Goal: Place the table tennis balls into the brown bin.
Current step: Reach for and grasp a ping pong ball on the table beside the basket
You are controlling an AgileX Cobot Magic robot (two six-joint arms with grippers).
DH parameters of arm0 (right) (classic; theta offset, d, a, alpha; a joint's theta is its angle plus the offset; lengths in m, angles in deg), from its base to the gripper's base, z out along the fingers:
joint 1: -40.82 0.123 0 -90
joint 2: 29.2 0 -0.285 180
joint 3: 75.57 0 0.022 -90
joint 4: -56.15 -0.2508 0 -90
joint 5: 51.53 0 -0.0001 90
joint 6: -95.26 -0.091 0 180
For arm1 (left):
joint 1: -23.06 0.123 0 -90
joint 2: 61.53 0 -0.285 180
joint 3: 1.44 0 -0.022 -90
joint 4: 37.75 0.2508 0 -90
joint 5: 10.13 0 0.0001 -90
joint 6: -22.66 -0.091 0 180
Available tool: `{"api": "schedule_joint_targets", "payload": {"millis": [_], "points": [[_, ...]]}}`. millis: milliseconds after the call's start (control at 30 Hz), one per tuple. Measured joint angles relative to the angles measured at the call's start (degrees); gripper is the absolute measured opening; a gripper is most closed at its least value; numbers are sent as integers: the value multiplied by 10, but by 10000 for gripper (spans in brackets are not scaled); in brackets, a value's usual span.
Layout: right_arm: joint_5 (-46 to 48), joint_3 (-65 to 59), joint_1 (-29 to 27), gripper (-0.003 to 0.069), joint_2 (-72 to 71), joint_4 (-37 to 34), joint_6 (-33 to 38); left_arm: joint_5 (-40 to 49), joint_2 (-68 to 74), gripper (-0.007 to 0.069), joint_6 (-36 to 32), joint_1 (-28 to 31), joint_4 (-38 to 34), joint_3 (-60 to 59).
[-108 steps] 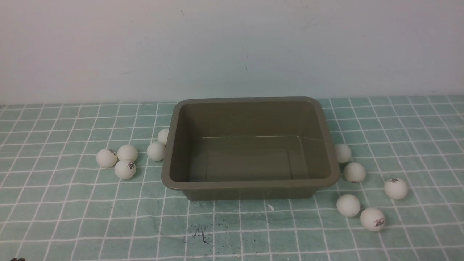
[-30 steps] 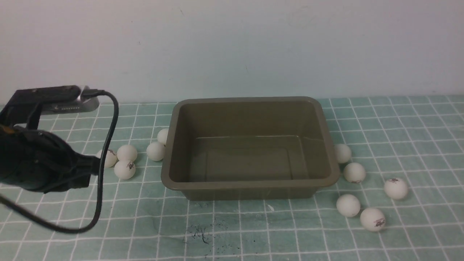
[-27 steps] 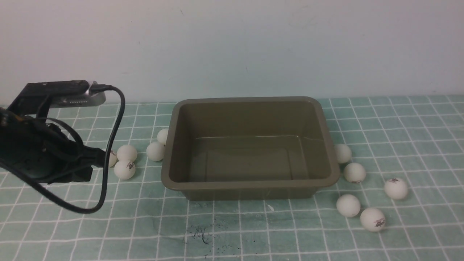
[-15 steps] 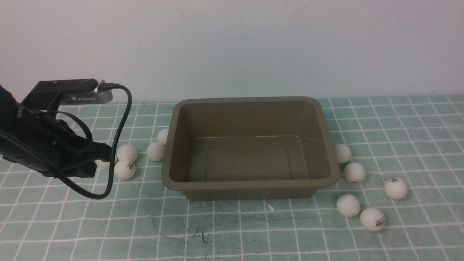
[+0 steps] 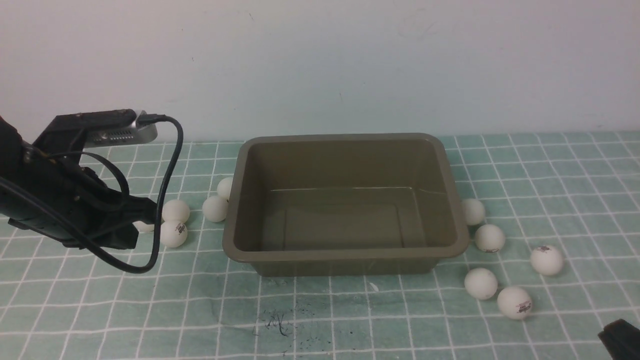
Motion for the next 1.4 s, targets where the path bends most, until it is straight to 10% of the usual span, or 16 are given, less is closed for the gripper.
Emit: {"api": "schedule_joint_targets", "payload": {"millis": [200, 300, 567, 1400], "points": [[30, 0, 0, -15, 2, -115, -160, 12, 0, -5, -5, 0, -16, 0], [72, 0, 0, -15, 2, -299, -376, 13, -3, -5, -15, 0, -18, 0], [115, 24, 0, -15, 13, -377, -454, 14, -5, -5, -25, 0, -34, 0], [-36, 31, 0, -15, 19, -139, -547, 36, -5, -5, -64, 0, -61, 0]]}}
